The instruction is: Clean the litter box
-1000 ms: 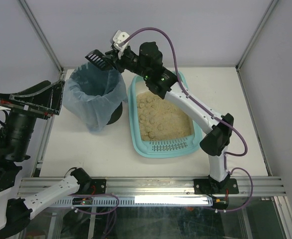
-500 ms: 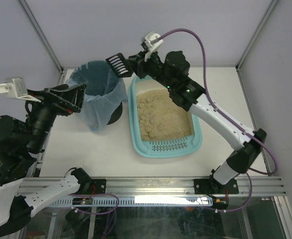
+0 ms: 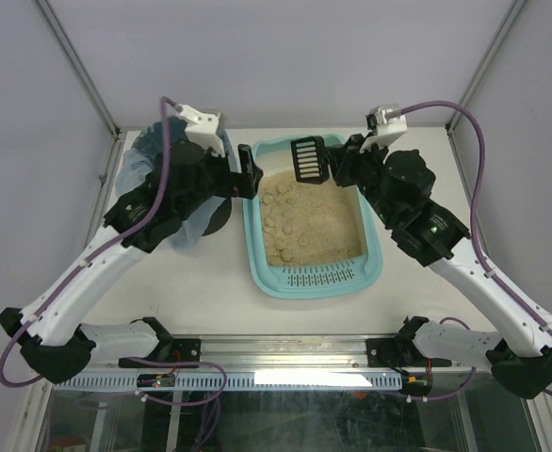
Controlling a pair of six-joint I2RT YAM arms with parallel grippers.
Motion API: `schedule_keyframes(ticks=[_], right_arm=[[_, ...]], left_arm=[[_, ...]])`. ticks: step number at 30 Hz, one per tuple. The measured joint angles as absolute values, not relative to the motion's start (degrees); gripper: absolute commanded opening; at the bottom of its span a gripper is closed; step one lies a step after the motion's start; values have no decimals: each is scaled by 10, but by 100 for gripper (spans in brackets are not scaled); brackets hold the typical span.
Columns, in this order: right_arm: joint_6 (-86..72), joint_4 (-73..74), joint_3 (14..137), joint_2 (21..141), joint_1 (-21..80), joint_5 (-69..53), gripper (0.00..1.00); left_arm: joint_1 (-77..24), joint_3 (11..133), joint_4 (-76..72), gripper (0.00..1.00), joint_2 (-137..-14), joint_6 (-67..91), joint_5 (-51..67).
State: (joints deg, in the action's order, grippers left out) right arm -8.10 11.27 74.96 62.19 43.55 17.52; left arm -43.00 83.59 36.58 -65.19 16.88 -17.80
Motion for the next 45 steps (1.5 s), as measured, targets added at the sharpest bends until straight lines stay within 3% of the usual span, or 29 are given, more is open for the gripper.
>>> schedule_keyframes(ticks=[9, 16, 25, 33, 45], right_arm=[[-168, 237, 646, 598, 432, 231, 0], [-201, 298, 634, 612, 420, 257, 0], [-189, 363, 690, 706, 412, 321, 0], [-177, 376, 706, 762, 389, 336, 0], [-170, 378, 766, 857, 338, 306, 0]], left_arm=[[-430, 791, 392, 96, -755, 183, -166], [-430, 754, 392, 90, -808, 215, -183], [-430, 738, 375, 82, -860, 221, -220], [-430, 724, 353, 66, -893, 218, -240], [-423, 743, 329, 59, -941, 191, -246]])
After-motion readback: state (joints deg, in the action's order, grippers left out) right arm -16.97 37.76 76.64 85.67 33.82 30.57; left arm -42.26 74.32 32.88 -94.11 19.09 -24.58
